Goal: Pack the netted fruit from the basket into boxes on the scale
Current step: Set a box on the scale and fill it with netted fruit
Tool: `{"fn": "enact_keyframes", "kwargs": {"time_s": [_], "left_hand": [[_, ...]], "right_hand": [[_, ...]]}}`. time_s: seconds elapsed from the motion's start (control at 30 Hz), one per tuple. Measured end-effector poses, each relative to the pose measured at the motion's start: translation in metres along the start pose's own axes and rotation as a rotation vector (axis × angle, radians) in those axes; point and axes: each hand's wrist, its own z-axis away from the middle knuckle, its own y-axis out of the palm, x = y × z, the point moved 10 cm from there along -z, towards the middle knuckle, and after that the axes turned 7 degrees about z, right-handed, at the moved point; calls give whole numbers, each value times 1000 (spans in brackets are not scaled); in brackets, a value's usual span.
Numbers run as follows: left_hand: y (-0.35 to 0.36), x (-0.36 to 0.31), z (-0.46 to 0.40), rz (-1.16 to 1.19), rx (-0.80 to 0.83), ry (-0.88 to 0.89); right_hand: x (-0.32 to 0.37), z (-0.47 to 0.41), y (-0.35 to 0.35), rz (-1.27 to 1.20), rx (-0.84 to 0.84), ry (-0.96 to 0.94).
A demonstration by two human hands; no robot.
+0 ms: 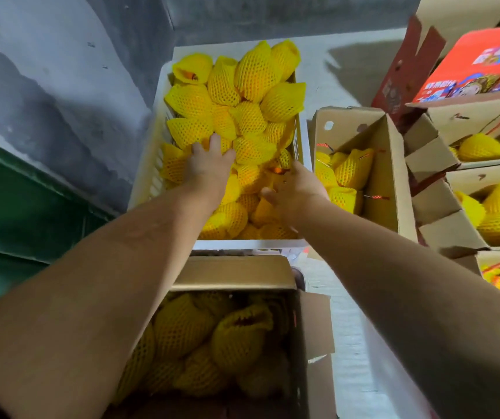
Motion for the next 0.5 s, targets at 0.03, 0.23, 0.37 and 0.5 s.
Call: {"fn": "enact_keyframes", "kwargs": {"time_s": [0.03,0.23,0.37,0.5], "left_hand": [[2,5,6,5,-14,-8],[5,26,19,-5,-89,18],[3,22,19,131,-119,118],[-12,27,33,454,-124,134]], "right_hand": [[2,-1,-1,6,3,-8],[1,-6,-2,-10,-14,30],[1,-12,6,-47,26,18],[1,-7,0,-49,15,37]]}}
